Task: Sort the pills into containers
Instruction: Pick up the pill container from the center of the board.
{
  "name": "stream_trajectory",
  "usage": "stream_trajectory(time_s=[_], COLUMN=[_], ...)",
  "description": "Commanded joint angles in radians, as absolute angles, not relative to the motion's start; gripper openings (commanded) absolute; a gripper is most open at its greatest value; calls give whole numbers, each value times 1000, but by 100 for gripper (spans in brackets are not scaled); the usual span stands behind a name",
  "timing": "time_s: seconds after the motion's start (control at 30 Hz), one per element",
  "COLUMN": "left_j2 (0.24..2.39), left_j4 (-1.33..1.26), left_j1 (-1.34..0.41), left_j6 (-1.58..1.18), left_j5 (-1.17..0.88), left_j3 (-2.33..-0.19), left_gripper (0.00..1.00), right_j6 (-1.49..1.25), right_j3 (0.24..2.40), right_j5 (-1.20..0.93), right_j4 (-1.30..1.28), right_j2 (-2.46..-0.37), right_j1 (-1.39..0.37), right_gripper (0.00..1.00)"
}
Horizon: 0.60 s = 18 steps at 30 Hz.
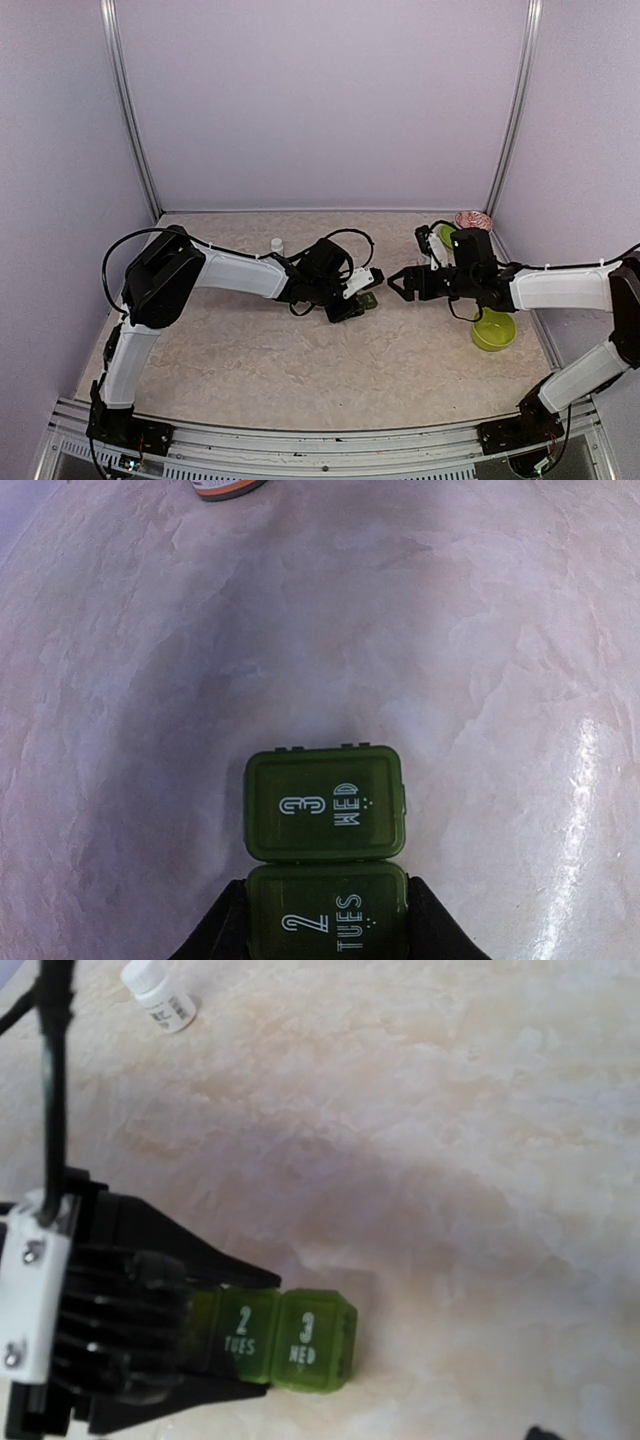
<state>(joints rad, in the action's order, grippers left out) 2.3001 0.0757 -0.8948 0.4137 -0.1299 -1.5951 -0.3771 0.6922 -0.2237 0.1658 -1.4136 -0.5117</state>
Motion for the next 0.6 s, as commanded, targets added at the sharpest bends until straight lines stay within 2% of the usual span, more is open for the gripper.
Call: stream_trajectory(time_s=[0.0,0.07,0.33,0.57], left_j2=[2269,2241,2094,1954], left_j4=[98,91,76,72], left_j1=[-898,-897,-897,-900], left_j6=[420,417,373,334], left_j5=[-159,-189,-328,-458], left_j3=[-1577,-1556,-1456,-1358], left_gripper=[28,24,18,16], right_j6=[-321,-296,-159,-60], right_j3=[672,665,641,631], right_j5=[-253,-270,-397,-481], right_j4=[167,172,144,97], right_j2=[-1362,-1339,-1240,-1158], right_j1=[-499,-499,-500,-502], right_gripper=[87,87,87,87])
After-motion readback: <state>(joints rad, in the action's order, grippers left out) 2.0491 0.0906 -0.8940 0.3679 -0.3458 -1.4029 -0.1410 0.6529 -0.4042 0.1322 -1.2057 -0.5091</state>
